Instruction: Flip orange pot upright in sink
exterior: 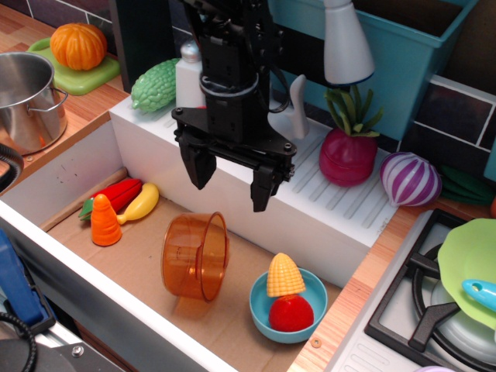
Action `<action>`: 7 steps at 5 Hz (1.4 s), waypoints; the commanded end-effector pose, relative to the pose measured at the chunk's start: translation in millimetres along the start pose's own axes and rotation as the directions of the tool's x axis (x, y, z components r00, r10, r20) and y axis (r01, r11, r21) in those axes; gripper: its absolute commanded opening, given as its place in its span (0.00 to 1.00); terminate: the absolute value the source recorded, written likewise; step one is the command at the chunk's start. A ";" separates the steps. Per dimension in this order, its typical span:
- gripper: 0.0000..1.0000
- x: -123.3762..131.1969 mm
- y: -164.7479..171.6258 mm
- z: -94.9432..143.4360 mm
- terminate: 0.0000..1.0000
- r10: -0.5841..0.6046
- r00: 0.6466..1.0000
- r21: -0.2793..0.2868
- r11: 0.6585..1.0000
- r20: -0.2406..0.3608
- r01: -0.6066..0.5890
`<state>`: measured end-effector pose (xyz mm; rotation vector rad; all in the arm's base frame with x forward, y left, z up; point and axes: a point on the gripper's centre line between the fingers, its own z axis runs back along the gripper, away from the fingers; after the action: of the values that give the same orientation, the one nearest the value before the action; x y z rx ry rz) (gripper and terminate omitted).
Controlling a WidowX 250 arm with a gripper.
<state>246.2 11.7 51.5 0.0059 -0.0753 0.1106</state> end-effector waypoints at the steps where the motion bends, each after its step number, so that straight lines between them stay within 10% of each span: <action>1: 1.00 0.0 0.0 0.0 0.00 0.000 1.000 0.000 1.000 0.000 0.000; 5: 1.00 0.0 -14.3 -30.2 0.00 -0.094 0.995 0.246 0.964 -0.026 0.097; 7: 1.00 -3.1 -0.4 -50.1 0.00 -0.113 0.993 0.247 0.964 0.023 0.104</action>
<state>237.6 19.6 -7.8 0.2654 -0.0756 -0.0112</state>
